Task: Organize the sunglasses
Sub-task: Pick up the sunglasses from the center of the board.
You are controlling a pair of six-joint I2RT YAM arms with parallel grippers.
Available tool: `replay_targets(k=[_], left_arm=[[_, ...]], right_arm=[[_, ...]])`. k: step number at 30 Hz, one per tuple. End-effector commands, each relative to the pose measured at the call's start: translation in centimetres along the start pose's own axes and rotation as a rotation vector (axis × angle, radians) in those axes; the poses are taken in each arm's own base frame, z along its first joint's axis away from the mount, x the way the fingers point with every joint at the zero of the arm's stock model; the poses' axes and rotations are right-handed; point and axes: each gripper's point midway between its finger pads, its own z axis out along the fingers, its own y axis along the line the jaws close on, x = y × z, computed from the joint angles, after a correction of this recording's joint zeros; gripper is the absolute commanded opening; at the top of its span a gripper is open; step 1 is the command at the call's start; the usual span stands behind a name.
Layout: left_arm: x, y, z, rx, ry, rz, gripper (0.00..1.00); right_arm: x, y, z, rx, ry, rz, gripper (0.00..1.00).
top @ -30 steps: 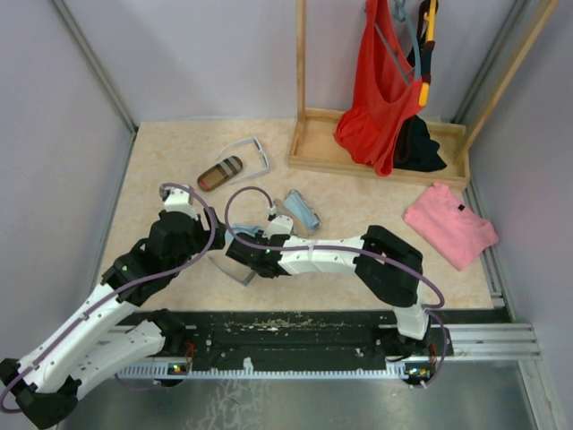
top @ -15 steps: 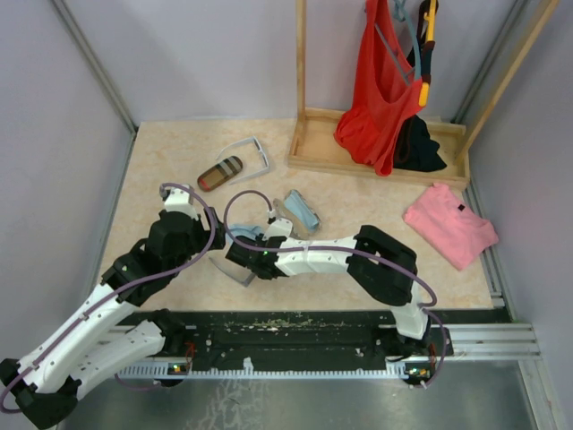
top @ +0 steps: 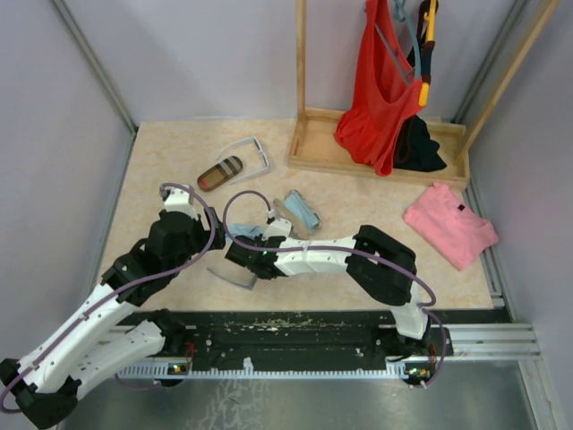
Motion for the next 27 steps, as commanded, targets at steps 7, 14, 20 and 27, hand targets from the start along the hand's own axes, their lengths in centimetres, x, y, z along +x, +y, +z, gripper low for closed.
replay_targets(k=[7, 14, 20, 27], left_arm=[[-0.43, -0.22, 0.02, 0.016, -0.020, 0.000, 0.83], [-0.41, -0.22, 0.00, 0.017, -0.019, 0.001, 0.83], [-0.42, -0.22, -0.01, 0.018, -0.020, 0.001, 0.83], [-0.40, -0.22, -0.01, 0.018, -0.021, -0.001, 0.83]], right_arm=[[-1.00, 2.47, -1.72, -0.056, -0.006, -0.013, 0.29], [-1.02, 2.64, -1.81, -0.060, -0.003, -0.018, 0.26], [-0.77, 2.45, -1.78, -0.056, 0.006, -0.024, 0.19], [-1.13, 2.54, -2.22, -0.062, 0.004, -0.023, 0.07]])
